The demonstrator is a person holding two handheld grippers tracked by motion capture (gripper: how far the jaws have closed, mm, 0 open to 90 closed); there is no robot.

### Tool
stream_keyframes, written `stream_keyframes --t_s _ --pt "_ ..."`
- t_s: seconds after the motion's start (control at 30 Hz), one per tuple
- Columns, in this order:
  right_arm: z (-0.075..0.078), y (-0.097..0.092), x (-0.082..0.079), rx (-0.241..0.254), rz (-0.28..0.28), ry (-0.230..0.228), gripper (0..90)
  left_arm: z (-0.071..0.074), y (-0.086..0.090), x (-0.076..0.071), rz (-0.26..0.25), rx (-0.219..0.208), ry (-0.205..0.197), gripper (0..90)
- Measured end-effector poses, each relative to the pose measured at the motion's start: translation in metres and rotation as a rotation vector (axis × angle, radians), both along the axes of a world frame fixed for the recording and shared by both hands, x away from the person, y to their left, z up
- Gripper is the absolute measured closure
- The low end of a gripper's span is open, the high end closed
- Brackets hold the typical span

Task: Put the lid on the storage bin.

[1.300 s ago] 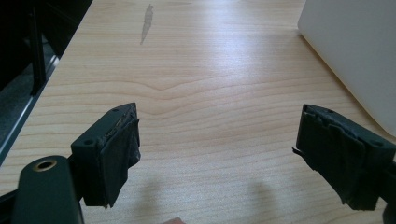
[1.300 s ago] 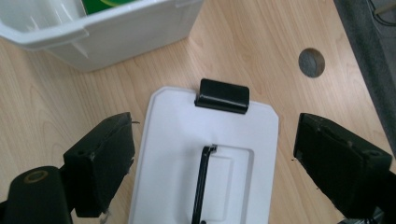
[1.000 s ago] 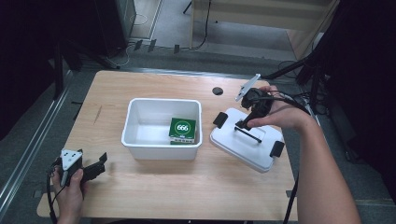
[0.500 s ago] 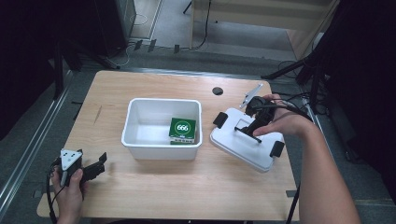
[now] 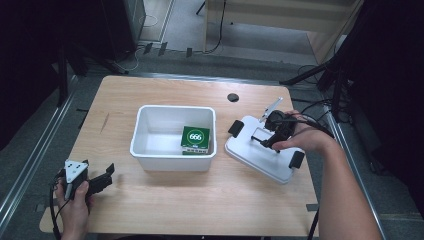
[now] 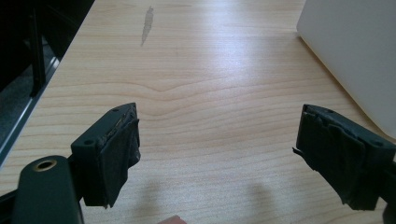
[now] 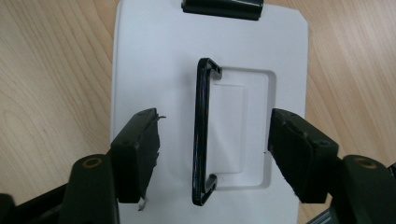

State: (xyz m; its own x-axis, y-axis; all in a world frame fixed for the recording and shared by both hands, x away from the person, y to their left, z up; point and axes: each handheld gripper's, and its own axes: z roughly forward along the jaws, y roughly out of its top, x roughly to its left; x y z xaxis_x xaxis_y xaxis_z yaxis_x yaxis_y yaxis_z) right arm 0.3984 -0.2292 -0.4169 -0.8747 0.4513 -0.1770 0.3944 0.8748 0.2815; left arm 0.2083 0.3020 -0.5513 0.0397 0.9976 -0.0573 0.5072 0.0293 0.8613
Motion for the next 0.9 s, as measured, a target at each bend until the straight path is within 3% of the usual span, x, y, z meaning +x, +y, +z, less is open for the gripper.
stream_keyframes --t_s 0.17,0.63,0.9 --pt "-0.010 -0.001 0.000 -0.023 0.007 0.008 45.7 0.000 0.000 0.000 0.001 0.001 -0.001 14.3" --pt "-0.036 0.000 0.003 -0.105 0.017 0.034 62.6 0.000 0.000 0.000 0.000 0.000 0.002 14.3" --pt "-0.041 -0.001 0.006 -0.118 0.011 0.041 73.8 0.000 0.000 0.000 0.001 0.001 0.002 14.3"
